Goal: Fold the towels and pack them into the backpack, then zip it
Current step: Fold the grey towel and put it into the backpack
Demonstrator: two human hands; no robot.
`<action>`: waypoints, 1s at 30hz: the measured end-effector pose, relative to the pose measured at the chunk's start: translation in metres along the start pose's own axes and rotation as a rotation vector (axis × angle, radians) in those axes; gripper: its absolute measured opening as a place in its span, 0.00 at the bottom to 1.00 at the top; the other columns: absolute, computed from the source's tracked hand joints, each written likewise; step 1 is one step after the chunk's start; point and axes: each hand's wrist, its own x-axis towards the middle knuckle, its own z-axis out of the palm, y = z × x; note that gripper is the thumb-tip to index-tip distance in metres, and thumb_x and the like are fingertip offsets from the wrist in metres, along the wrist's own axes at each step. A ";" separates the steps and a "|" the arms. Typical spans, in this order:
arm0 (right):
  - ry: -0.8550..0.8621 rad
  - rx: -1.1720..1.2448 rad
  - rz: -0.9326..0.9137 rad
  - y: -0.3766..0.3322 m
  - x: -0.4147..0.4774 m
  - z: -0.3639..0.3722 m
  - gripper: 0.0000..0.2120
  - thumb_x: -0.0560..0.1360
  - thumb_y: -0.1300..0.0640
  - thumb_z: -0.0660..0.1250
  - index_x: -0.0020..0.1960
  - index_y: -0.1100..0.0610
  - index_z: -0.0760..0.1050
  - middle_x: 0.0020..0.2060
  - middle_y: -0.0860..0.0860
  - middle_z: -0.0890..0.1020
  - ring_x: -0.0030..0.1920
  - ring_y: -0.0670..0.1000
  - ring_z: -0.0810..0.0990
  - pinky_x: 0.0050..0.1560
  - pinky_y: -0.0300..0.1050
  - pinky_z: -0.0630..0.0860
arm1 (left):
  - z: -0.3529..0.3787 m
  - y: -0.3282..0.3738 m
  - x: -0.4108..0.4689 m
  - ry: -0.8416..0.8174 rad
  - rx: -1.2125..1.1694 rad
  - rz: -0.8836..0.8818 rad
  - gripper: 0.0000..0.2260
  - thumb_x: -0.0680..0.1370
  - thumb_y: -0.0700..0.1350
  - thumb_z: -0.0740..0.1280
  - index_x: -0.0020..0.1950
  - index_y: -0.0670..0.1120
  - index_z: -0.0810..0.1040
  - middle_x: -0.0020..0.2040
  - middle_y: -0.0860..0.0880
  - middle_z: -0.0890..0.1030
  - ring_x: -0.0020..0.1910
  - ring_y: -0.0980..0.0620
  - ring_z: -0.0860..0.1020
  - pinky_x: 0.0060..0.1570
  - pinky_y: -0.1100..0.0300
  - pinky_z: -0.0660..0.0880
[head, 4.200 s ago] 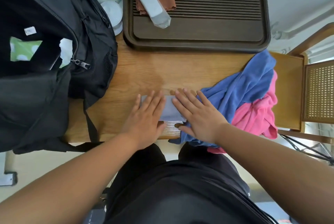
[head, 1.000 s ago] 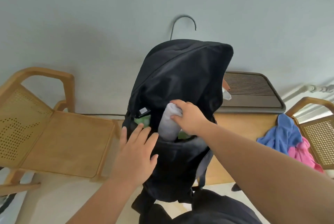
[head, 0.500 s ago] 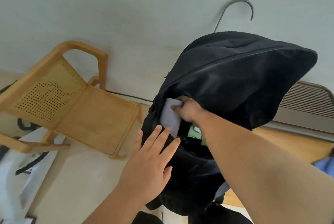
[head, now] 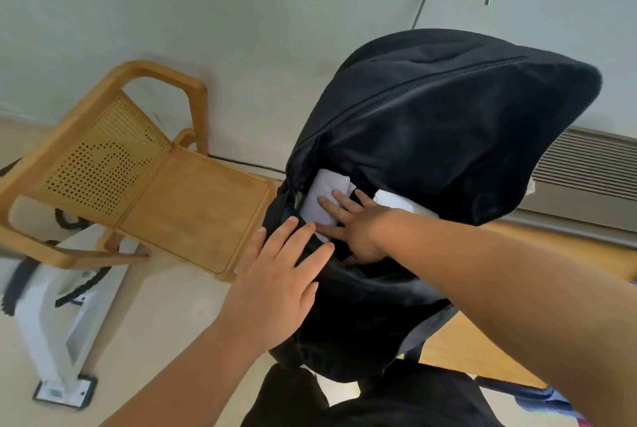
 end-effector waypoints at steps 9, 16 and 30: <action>0.004 0.041 -0.006 0.000 0.016 0.000 0.44 0.80 0.43 0.63 0.77 0.39 0.30 0.74 0.50 0.23 0.75 0.55 0.23 0.78 0.61 0.39 | -0.002 0.002 -0.001 -0.021 -0.007 -0.031 0.27 0.75 0.51 0.72 0.73 0.54 0.69 0.74 0.46 0.71 0.76 0.43 0.65 0.67 0.38 0.70; 0.392 0.437 0.020 0.002 -0.039 0.007 0.28 0.83 0.42 0.57 0.80 0.43 0.54 0.82 0.49 0.47 0.81 0.52 0.41 0.80 0.57 0.49 | -0.017 0.023 0.021 0.108 -0.060 -0.059 0.19 0.77 0.53 0.65 0.67 0.51 0.75 0.65 0.48 0.77 0.68 0.45 0.72 0.66 0.41 0.71; 0.945 0.783 0.574 0.070 -0.227 0.194 0.11 0.79 0.48 0.65 0.58 0.51 0.80 0.53 0.47 0.80 0.57 0.51 0.75 0.57 0.48 0.73 | -0.003 0.212 0.136 0.075 -0.244 0.246 0.18 0.77 0.55 0.65 0.65 0.50 0.76 0.63 0.53 0.75 0.63 0.49 0.72 0.62 0.50 0.72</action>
